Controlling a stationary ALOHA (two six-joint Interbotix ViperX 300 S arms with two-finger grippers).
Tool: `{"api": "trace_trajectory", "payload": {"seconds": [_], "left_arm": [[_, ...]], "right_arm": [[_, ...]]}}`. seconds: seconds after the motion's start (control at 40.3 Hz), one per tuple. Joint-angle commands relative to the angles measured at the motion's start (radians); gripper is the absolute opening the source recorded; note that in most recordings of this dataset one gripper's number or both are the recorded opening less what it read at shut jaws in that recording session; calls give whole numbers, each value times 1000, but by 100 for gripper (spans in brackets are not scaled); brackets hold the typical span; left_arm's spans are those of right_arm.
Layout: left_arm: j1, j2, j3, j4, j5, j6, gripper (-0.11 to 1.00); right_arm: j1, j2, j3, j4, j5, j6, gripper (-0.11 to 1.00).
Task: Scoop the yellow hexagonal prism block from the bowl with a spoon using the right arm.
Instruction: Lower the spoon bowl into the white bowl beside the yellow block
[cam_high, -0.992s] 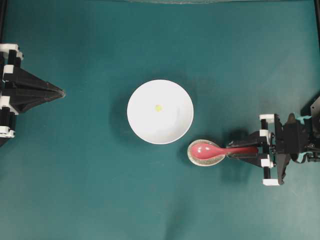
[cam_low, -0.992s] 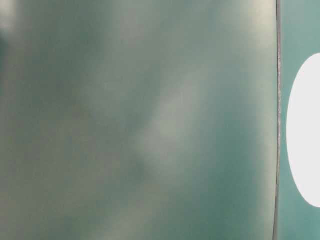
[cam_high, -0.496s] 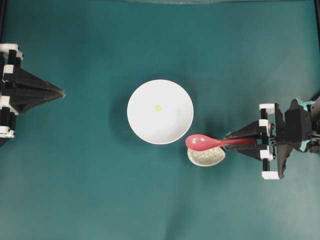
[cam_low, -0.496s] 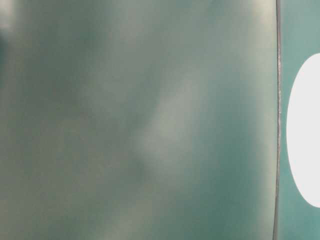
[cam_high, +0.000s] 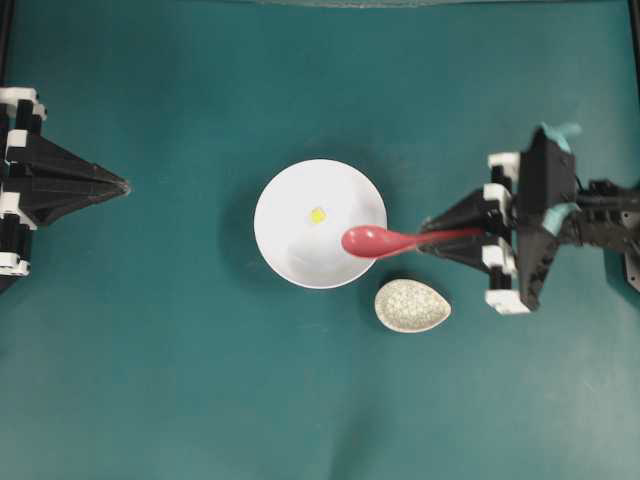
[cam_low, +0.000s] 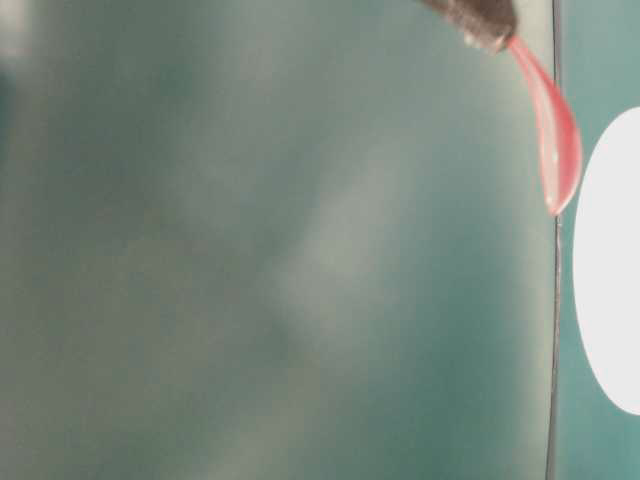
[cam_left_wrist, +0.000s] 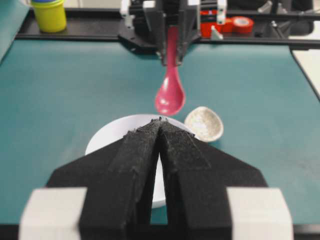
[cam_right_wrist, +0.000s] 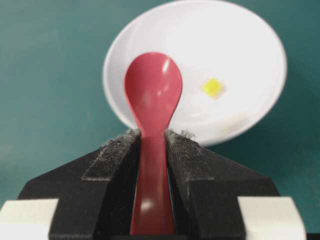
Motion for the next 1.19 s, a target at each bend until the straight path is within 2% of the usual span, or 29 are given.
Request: {"api": "trace_trajectory", "payload": {"seconds": [0.0, 0.223, 0.471, 0.942, 1.166], "left_arm": [[2, 6, -26, 2, -12, -2, 4], [2, 8, -26, 3, -12, -2, 4], [2, 8, -26, 3, -12, -2, 4], [2, 6, -26, 2, -11, -2, 4], [2, 6, -26, 3, -12, -2, 4]], "right_arm": [[-49, -2, -54, -5, 77, -2, 24], [-140, 11, -141, -25, 273, 0, 24], [-202, 64, -225, -43, 414, 3, 24], [-239, 224, -383, -115, 578, 11, 24], [-242, 256, -416, -124, 630, 14, 24]]}}
